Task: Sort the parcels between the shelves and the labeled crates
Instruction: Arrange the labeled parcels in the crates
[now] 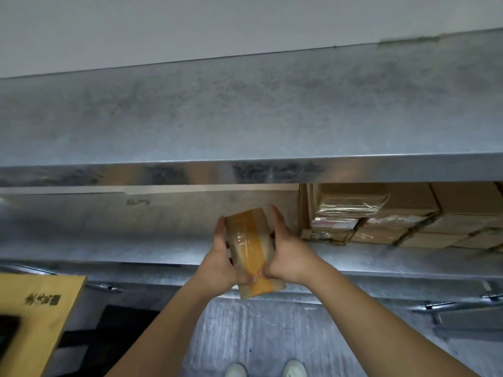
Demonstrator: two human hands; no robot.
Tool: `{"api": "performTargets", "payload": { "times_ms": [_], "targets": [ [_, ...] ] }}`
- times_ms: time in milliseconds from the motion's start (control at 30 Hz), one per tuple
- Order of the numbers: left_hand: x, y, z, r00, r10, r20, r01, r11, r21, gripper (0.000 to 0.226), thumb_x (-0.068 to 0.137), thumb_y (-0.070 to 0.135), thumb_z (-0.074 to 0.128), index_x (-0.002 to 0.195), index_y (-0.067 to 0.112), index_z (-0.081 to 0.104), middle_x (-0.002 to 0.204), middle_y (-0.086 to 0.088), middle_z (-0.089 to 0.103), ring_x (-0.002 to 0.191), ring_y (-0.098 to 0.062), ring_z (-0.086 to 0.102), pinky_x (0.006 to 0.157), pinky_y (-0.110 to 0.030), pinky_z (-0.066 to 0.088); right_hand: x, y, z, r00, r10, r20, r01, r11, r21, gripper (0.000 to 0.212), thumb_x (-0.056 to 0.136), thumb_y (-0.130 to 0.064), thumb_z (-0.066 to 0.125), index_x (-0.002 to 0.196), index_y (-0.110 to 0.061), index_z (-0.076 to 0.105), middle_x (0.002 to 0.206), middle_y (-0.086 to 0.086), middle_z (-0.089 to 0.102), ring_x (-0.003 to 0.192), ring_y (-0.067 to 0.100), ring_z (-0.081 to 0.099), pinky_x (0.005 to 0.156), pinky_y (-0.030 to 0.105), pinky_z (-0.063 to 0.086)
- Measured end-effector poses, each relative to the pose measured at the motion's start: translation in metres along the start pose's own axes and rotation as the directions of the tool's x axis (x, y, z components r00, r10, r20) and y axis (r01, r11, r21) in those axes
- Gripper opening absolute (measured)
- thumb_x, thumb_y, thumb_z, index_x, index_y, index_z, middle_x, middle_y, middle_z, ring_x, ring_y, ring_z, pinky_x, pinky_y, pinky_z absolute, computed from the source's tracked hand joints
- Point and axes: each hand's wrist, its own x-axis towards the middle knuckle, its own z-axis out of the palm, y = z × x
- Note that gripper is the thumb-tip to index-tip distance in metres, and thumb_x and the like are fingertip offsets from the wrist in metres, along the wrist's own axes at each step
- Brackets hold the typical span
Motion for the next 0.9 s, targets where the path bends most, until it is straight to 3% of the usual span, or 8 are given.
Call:
{"api": "performTargets", "payload": {
  "times_ms": [133, 233, 300, 400, 500, 600, 733, 900],
  "targets": [
    [-0.016, -0.002, 0.003, 0.999, 0.042, 0.000, -0.042, 0.999, -0.018, 0.156, 0.051, 0.004, 0.098, 0.152, 0.050, -0.011, 0.119, 0.012, 0.057, 0.093, -0.009, 0.069, 0.066, -0.019, 0.055, 0.005, 0.007, 0.010, 1.000, -0.018, 0.011, 0.018, 0.999, 0.048, 0.157, 0.058, -0.031, 0.097, 0.149, -0.052, -0.029, 0.151, -0.002, 0.050, 0.118, 0.019, 0.062, 0.097, 0.033, 0.053],
    [-0.038, -0.009, 0.004, 0.992, 0.096, -0.084, -0.098, 0.995, -0.024, 0.118, 0.056, 0.015, 0.098, 0.133, 0.062, 0.021, 0.105, 0.010, 0.065, 0.087, -0.008, 0.069, 0.065, -0.019, 0.054, -0.003, 0.014, 0.025, 0.996, -0.083, 0.045, 0.077, 0.991, 0.107, 0.143, 0.052, -0.037, 0.097, 0.155, -0.052, -0.001, 0.148, -0.005, 0.050, 0.127, 0.017, 0.056, 0.106, 0.035, 0.049],
    [-0.056, -0.016, 0.003, 0.979, 0.115, -0.170, -0.125, 0.991, -0.053, 0.083, 0.066, 0.031, 0.092, 0.123, 0.052, 0.036, 0.097, 0.006, 0.067, 0.079, -0.012, 0.069, 0.064, -0.028, 0.057, -0.013, 0.012, 0.036, 0.989, -0.146, -0.005, 0.145, 0.979, 0.146, 0.109, 0.055, -0.041, 0.093, 0.138, -0.056, 0.025, 0.131, -0.009, 0.058, 0.115, 0.013, 0.061, 0.097, 0.038, 0.054],
    [-0.082, -0.026, -0.002, 0.941, 0.157, -0.301, -0.203, 0.971, -0.128, 0.039, 0.082, 0.053, 0.069, 0.101, 0.027, 0.047, 0.082, 0.006, 0.061, 0.061, -0.018, 0.058, 0.058, -0.039, 0.053, -0.028, -0.004, 0.050, 0.964, -0.249, -0.096, 0.264, 0.943, 0.202, 0.053, 0.077, -0.061, 0.077, 0.109, -0.039, 0.041, 0.102, -0.012, 0.059, 0.089, 0.006, 0.059, 0.081, 0.038, 0.055],
    [-0.110, -0.031, -0.012, 0.859, 0.199, -0.472, -0.233, 0.972, -0.013, 0.034, 0.092, 0.054, 0.057, 0.080, 0.024, 0.044, 0.072, 0.010, 0.051, 0.062, -0.007, 0.048, 0.059, -0.022, 0.038, -0.038, -0.029, 0.067, 0.934, -0.315, -0.166, 0.348, 0.908, 0.234, 0.045, 0.093, -0.069, 0.052, 0.090, -0.027, 0.039, 0.084, -0.005, 0.053, 0.079, 0.012, 0.052, 0.072, 0.041, 0.049],
    [-0.140, -0.041, -0.030, 0.808, 0.151, -0.570, -0.210, 0.977, -0.038, 0.026, 0.090, 0.025, 0.073, 0.092, 0.032, 0.048, 0.076, 0.012, 0.057, 0.065, -0.002, 0.058, 0.060, -0.013, 0.042, -0.048, -0.056, 0.086, 0.932, -0.317, -0.176, 0.352, 0.908, 0.227, 0.035, 0.094, -0.048, 0.067, 0.094, -0.029, 0.038, 0.083, -0.008, 0.057, 0.072, 0.003, 0.053, 0.065, 0.029, 0.045],
    [-0.188, -0.067, -0.054, 0.840, 0.106, -0.532, -0.172, 0.982, -0.075, 0.087, 0.071, 0.019, 0.081, 0.128, 0.066, 0.034, 0.106, 0.004, 0.060, 0.088, -0.007, 0.067, 0.069, -0.024, 0.055, -0.066, -0.089, 0.112, 0.940, -0.337, -0.048, 0.339, 0.912, 0.230, 0.096, 0.072, -0.031, 0.092, 0.131, -0.064, 0.025, 0.099, -0.008, 0.063, 0.094, 0.002, 0.064, 0.085, 0.028, 0.054],
    [-0.261, -0.102, -0.063, 0.833, 0.108, -0.542, -0.169, 0.983, -0.064, 0.107, 0.072, 0.010, 0.084, 0.145, 0.061, 0.024, 0.120, 0.008, 0.042, 0.107, 0.005, 0.054, 0.082, -0.016, 0.054, -0.106, -0.133, 0.152, 0.906, -0.405, 0.125, 0.387, 0.910, 0.148, 0.134, 0.071, -0.019, 0.092, 0.148, -0.068, -0.005, 0.126, -0.011, 0.050, 0.106, -0.006, 0.058, 0.081, 0.013, 0.052]
  ]
}}
